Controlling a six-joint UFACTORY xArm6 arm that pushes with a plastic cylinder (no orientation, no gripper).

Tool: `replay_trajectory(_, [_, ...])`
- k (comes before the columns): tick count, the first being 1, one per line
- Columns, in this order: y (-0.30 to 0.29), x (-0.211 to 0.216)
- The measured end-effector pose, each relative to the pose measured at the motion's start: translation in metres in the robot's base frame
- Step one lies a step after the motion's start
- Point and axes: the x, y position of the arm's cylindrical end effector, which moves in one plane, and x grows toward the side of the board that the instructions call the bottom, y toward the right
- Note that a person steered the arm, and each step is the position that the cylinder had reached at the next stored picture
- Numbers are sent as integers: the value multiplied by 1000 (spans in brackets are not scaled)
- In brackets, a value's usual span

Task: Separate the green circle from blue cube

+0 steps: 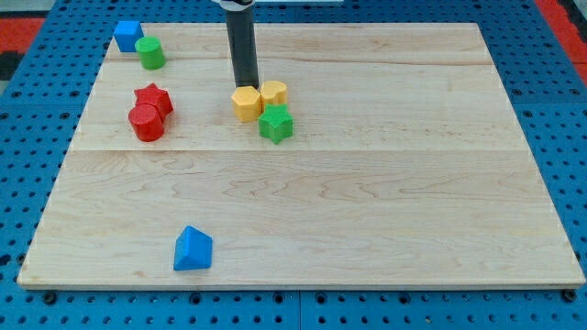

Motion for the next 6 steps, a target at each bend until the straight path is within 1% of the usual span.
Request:
replay_trajectory(1, [-31, -18])
replay_trajectory(2, [-70, -22])
replay_trajectory(3, [-89, -25])
replay_trajectory(4, [-142, -13])
replay_trajectory(5, [-180, -13])
replay_trajectory(6, [-232, -37])
